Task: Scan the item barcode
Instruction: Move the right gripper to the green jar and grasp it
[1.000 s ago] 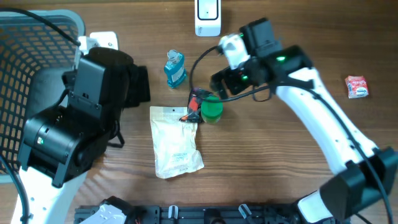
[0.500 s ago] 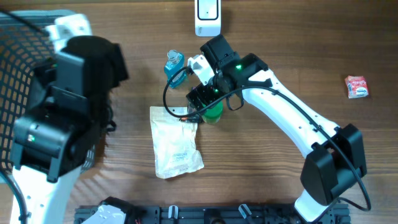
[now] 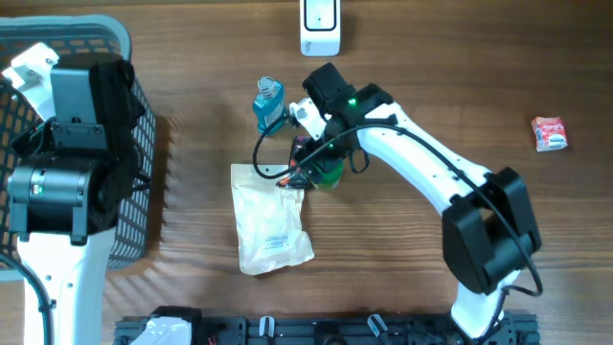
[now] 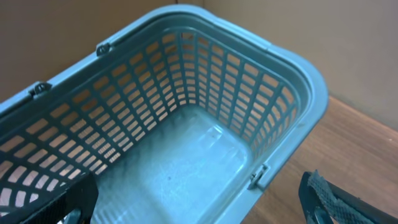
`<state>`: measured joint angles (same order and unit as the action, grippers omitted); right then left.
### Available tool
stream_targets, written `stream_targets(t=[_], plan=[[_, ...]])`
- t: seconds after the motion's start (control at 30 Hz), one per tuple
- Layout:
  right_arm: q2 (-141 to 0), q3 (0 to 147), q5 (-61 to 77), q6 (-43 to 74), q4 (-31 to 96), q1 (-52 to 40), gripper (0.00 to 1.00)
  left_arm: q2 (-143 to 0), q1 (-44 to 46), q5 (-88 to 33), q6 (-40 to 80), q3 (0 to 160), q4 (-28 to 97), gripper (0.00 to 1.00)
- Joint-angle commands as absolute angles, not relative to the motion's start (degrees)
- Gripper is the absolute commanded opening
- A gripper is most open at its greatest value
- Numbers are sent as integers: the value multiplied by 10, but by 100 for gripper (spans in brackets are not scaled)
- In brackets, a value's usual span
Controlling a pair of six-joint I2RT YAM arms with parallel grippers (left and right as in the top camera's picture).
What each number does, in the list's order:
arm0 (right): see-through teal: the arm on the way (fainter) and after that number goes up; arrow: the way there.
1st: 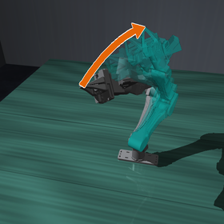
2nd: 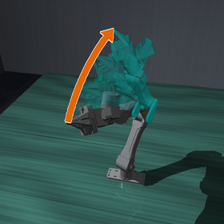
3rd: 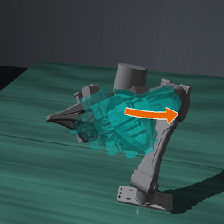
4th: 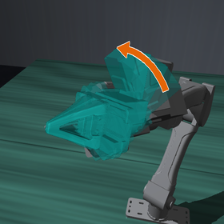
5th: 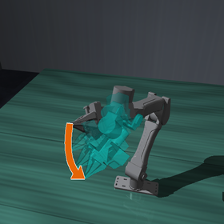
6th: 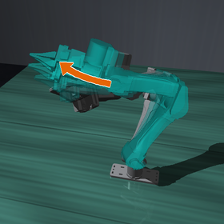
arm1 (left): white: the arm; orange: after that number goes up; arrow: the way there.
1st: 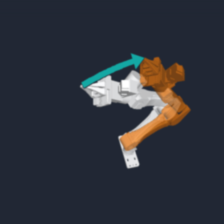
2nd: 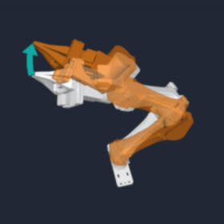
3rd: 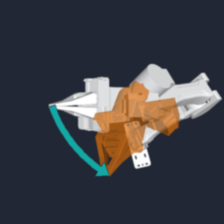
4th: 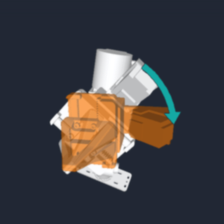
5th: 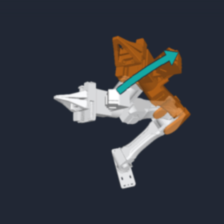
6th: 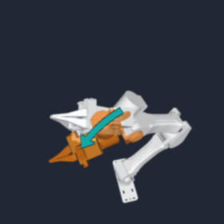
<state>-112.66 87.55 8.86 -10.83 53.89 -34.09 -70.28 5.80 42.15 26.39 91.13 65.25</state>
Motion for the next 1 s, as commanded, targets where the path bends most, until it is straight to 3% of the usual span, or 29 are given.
stream_targets(t=[0.0,0.2,0.43,0.7,0.73,0.83,0.97], plan=[[-1159,876,90,-121,557,-342,100,-703,53,427,281,902,647,100],[-1165,876,90,-121,560,-342,98,-703,53,427,281,902,645,100],[-1168,876,73,-121,558,-342,90,-703,53,427,281,902,645,100],[-1169,876,70,-120,553,-342,68,-703,53,427,281,902,647,100],[-1169,876,70,-120,553,-342,68,-703,53,427,281,902,648,100],[-1169,876,68,-120,556,-342,86,-703,53,427,281,902,650,100],[-1169,876,68,-120,555,-342,85,-703,53,427,281,902,650,100]])
